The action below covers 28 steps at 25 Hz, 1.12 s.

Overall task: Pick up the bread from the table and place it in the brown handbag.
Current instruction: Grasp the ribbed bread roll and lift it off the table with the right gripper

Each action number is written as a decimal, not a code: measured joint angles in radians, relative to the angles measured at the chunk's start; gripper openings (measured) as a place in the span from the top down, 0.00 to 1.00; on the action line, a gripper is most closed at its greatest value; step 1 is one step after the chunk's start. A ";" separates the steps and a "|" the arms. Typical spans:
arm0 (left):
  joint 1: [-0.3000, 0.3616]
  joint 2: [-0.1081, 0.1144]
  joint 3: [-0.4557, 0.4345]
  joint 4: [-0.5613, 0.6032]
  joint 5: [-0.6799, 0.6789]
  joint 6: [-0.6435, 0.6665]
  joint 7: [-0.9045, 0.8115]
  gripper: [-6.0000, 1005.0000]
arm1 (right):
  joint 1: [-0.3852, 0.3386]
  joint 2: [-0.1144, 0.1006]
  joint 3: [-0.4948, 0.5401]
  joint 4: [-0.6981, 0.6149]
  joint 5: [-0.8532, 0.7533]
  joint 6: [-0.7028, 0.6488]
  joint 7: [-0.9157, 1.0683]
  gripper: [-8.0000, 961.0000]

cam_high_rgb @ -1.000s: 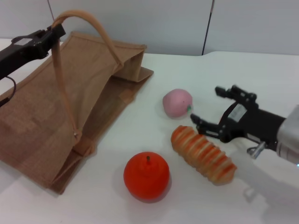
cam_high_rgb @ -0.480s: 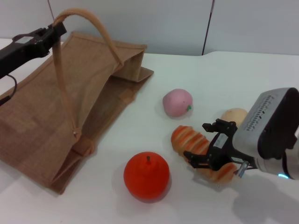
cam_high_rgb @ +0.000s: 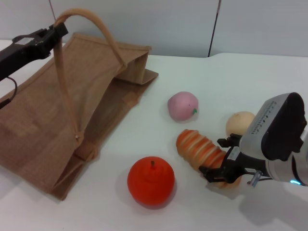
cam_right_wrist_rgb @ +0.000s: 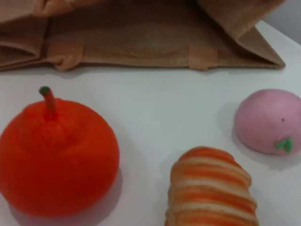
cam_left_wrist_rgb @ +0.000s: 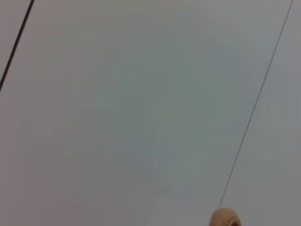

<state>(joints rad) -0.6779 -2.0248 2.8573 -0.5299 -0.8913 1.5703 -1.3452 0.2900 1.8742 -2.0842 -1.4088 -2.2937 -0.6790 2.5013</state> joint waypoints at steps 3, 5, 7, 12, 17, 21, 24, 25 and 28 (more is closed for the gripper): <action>0.000 0.000 0.000 0.007 0.000 0.001 0.000 0.83 | 0.019 0.012 0.013 0.036 0.000 -0.009 -0.001 0.07; -0.002 0.001 0.001 0.009 0.000 0.001 0.000 0.83 | 0.033 0.017 0.019 0.060 -0.001 -0.013 -0.002 0.07; -0.004 0.001 0.001 0.010 0.000 0.001 0.000 0.83 | 0.043 0.022 0.019 0.076 0.000 -0.015 -0.002 0.07; -0.005 0.002 0.002 0.010 0.000 0.002 0.000 0.82 | 0.059 0.029 0.019 0.096 -0.001 -0.020 -0.001 0.07; -0.006 0.002 0.002 0.010 0.000 0.002 0.000 0.82 | 0.060 0.031 0.020 0.089 -0.002 -0.034 -0.004 0.07; -0.005 0.002 0.002 0.010 0.000 0.002 0.000 0.82 | 0.066 0.031 0.021 0.087 -0.002 -0.047 -0.005 0.12; -0.005 0.002 0.002 0.010 0.000 0.002 0.000 0.81 | 0.068 0.030 0.028 0.086 -0.001 -0.058 -0.005 0.18; -0.005 0.002 0.002 0.010 0.000 0.002 0.000 0.81 | 0.068 0.029 0.034 0.086 -0.001 -0.065 -0.006 0.21; -0.005 0.001 0.002 0.010 0.000 0.002 0.000 0.81 | 0.069 0.031 0.058 0.086 -0.001 -0.088 -0.006 0.23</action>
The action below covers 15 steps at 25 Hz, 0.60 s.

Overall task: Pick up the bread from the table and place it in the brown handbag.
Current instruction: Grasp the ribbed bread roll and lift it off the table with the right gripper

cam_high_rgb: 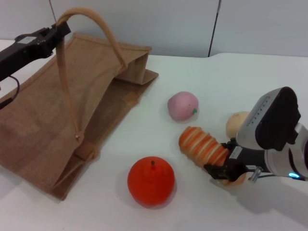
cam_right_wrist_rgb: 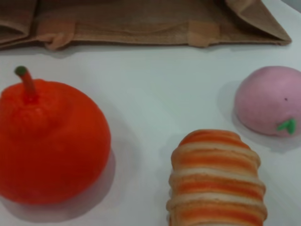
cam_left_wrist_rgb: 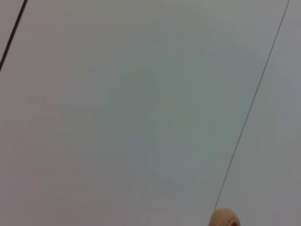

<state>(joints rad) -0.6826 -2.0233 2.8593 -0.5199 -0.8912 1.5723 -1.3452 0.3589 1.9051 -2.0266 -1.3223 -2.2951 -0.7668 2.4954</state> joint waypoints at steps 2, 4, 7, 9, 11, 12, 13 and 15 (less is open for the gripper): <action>0.000 0.000 0.000 0.000 0.000 0.000 0.000 0.81 | 0.000 0.000 0.009 0.000 0.000 -0.006 0.000 0.25; 0.000 0.000 0.000 0.000 0.000 0.000 0.000 0.81 | 0.000 0.000 0.011 0.000 0.000 -0.006 0.000 0.27; 0.000 0.000 0.000 0.000 0.000 0.000 0.000 0.80 | 0.000 0.000 0.009 -0.002 0.000 -0.006 -0.006 0.29; 0.000 0.000 0.000 0.000 0.000 0.000 0.000 0.80 | 0.000 -0.001 0.007 -0.004 0.001 -0.008 -0.018 0.32; -0.001 0.000 0.000 0.000 0.000 0.000 0.000 0.80 | 0.000 -0.001 0.008 -0.006 0.002 -0.014 -0.025 0.35; -0.001 0.000 0.001 0.000 0.000 0.000 0.000 0.80 | 0.000 -0.001 0.008 -0.007 0.002 -0.017 -0.027 0.36; -0.001 0.000 0.001 0.000 0.000 0.000 0.000 0.80 | 0.000 0.000 0.008 -0.008 0.002 -0.019 -0.027 0.37; -0.001 0.000 0.001 0.000 0.000 0.000 0.000 0.79 | 0.000 0.000 0.008 -0.009 0.002 -0.021 -0.028 0.39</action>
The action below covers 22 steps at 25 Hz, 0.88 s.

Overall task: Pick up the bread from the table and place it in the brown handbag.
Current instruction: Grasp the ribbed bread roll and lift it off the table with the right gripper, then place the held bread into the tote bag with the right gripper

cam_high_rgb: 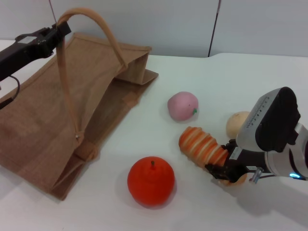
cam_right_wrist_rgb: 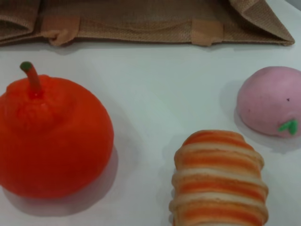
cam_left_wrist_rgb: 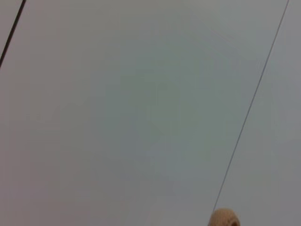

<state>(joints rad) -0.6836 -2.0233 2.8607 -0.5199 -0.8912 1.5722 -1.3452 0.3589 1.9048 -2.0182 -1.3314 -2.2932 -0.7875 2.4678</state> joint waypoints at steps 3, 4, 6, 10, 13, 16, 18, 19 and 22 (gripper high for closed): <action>0.000 0.000 0.000 0.000 0.000 0.000 0.000 0.79 | 0.000 0.000 -0.001 -0.004 0.000 -0.001 -0.001 0.41; -0.001 0.000 0.000 0.000 0.000 -0.001 0.000 0.79 | -0.002 0.000 -0.001 -0.008 0.000 -0.001 -0.001 0.41; -0.001 0.000 0.000 0.000 0.000 -0.001 0.000 0.79 | -0.007 -0.001 0.001 -0.021 0.001 -0.001 -0.006 0.42; -0.001 0.000 0.000 0.000 0.000 0.010 -0.001 0.79 | -0.027 -0.009 0.006 -0.068 0.003 -0.001 -0.017 0.44; -0.003 0.002 0.001 0.000 0.004 0.021 -0.006 0.78 | -0.044 -0.013 0.028 -0.105 0.001 -0.005 -0.036 0.46; -0.011 0.004 0.002 0.000 0.006 0.060 -0.011 0.78 | -0.075 -0.013 0.063 -0.153 0.002 -0.021 -0.069 0.49; -0.015 0.005 0.002 -0.002 0.005 0.097 -0.016 0.78 | -0.091 -0.013 0.076 -0.186 0.003 -0.022 -0.092 0.50; -0.017 0.006 0.002 -0.004 0.002 0.117 -0.022 0.78 | -0.094 -0.013 0.080 -0.195 0.003 -0.022 -0.101 0.50; -0.029 0.013 0.002 -0.008 0.001 0.164 -0.043 0.77 | -0.093 -0.006 0.088 -0.219 0.006 -0.021 -0.142 0.51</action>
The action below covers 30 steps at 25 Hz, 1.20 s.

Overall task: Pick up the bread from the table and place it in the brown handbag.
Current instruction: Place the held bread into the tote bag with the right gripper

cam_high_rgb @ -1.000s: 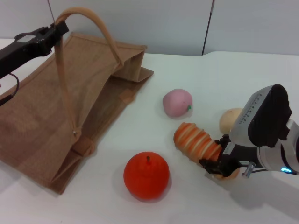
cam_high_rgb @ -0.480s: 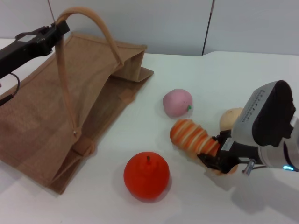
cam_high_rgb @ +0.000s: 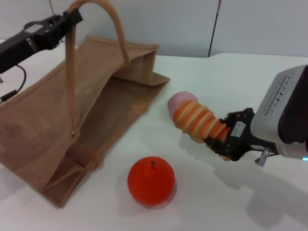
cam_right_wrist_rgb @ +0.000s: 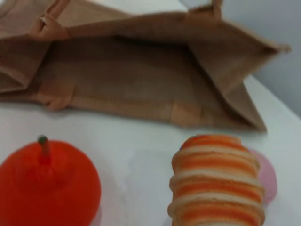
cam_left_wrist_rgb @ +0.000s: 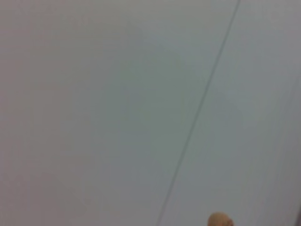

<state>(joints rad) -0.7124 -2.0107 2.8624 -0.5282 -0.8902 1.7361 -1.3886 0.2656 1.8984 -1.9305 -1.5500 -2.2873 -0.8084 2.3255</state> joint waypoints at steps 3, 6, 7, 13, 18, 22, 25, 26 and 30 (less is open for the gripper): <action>-0.022 0.004 0.000 0.000 0.001 0.049 -0.020 0.77 | 0.018 0.013 -0.011 -0.005 -0.003 0.000 -0.036 0.51; -0.037 0.012 0.000 -0.002 -0.007 0.099 -0.044 0.77 | 0.054 0.036 -0.024 0.010 -0.005 -0.003 -0.061 0.51; -0.040 0.016 0.000 -0.002 -0.009 0.114 -0.053 0.77 | 0.071 0.041 -0.033 0.016 -0.005 -0.004 -0.065 0.51; -0.060 0.029 0.000 -0.002 -0.021 0.178 -0.102 0.76 | 0.171 0.071 -0.099 0.083 -0.017 0.017 -0.069 0.54; -0.072 0.030 0.000 -0.001 -0.025 0.194 -0.124 0.76 | 0.274 0.121 -0.151 0.180 -0.065 0.053 -0.069 0.54; -0.083 0.032 0.000 0.004 -0.025 0.196 -0.135 0.75 | 0.344 0.123 -0.258 0.230 -0.066 0.160 -0.065 0.54; -0.091 0.032 0.000 0.005 -0.026 0.197 -0.141 0.75 | 0.385 0.125 -0.334 0.272 -0.067 0.251 -0.069 0.54; -0.095 0.032 0.000 0.005 -0.026 0.198 -0.144 0.75 | 0.397 0.125 -0.355 0.294 -0.068 0.292 -0.070 0.55; -0.111 0.032 0.000 0.006 -0.026 0.210 -0.174 0.75 | 0.447 0.132 -0.432 0.413 -0.064 0.470 -0.063 0.57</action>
<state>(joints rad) -0.8238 -1.9785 2.8624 -0.5217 -0.9159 1.9459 -1.5631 0.7129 2.0305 -2.3628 -1.1370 -2.3514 -0.3380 2.2626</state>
